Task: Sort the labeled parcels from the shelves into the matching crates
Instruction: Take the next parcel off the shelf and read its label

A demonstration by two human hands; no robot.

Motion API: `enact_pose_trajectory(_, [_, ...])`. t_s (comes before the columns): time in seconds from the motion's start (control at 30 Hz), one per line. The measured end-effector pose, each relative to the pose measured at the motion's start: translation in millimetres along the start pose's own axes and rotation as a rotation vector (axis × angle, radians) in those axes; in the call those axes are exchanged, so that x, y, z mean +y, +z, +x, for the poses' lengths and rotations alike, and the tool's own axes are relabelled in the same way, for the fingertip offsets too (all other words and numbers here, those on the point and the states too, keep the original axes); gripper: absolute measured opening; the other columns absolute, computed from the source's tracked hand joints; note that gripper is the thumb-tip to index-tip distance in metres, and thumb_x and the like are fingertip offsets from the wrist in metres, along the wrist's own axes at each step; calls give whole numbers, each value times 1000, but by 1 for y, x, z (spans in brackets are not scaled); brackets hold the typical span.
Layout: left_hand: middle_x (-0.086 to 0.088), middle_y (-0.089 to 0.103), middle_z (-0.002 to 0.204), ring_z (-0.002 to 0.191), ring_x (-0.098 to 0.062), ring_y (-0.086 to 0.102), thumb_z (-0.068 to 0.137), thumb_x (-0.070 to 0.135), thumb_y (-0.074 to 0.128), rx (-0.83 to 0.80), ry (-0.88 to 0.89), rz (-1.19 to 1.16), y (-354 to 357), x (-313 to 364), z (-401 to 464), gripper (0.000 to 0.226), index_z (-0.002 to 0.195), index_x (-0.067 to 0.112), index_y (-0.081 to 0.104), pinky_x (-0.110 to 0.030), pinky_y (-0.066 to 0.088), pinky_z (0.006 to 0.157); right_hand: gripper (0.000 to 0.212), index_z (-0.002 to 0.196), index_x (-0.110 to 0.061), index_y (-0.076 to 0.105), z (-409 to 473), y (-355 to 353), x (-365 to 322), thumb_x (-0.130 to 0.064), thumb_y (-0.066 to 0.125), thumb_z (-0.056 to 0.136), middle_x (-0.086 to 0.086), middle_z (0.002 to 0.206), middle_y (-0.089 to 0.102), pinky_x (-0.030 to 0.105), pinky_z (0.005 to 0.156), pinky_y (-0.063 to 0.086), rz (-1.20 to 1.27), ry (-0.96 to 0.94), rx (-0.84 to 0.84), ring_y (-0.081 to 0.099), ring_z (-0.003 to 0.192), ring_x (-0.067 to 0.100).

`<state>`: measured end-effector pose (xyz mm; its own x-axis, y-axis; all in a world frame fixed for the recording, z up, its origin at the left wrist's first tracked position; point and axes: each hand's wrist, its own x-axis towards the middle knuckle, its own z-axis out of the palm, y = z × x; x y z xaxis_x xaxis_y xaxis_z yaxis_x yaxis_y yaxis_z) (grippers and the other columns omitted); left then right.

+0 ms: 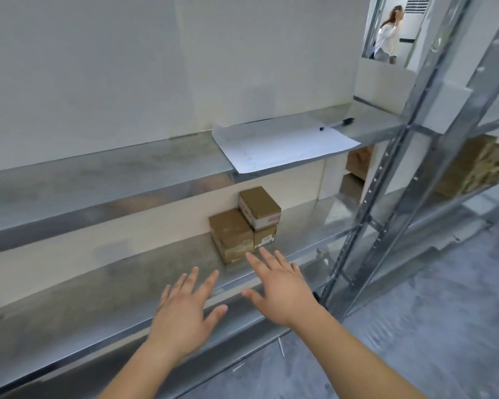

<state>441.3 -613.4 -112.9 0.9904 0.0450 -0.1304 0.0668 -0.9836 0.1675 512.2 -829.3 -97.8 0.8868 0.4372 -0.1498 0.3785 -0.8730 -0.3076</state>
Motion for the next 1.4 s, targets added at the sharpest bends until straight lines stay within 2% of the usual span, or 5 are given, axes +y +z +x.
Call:
enact_pose_trajectory(0.47, [-4, 46, 150, 145, -23, 33, 90, 72, 40, -34, 18, -39, -5, 70, 143, 79, 154, 48, -1, -57, 5, 123, 69, 157, -51, 14, 130, -48, 113, -61, 49, 98, 6, 170, 10, 52, 122, 23, -19, 35, -44, 18, 152, 41])
enact_pose_trajectory(0.7, [9, 25, 162, 151, -22, 19, 86, 64, 55, 70, 90, -139, -10, 82, 225, 87, 156, 45, 8, -47, 15, 122, 82, 157, -49, 7, 199, -52, 131, -59, 56, 91, 8, 169, 16, 54, 120, 26, -55, 79, -128, 24, 151, 40])
enact_pose_trajectory(0.93, [6, 54, 132, 122, -21, 54, 84, 55, 63, 49, -100, -216, 12, 90, 278, 55, 133, 35, 48, -30, 46, 92, 56, 144, -29, 45, 234, -50, 144, -43, 63, 93, 2, 143, 52, 51, 112, 41, 20, 73, -142, 48, 135, 30])
enact_pose_trajectory(1.1, [16, 47, 96, 88, -7, 49, 97, 43, 55, 118, -225, -295, 13, 109, 285, 14, 100, 38, 42, -15, 27, 57, 32, 130, -24, 59, 251, -42, 159, -32, 54, 100, 7, 127, 63, 45, 99, 51, 6, -38, -127, 60, 121, 33])
enact_pose_trajectory(1.4, [19, 66, 97, 85, -2, 57, 93, 57, 50, 417, -168, -447, -2, 150, 249, 36, 115, 34, 67, -8, 35, 72, 39, 120, -43, 60, 226, -61, 185, -40, 64, 80, -14, 107, 72, 35, 80, 57, 327, -266, 111, 66, 99, 13])
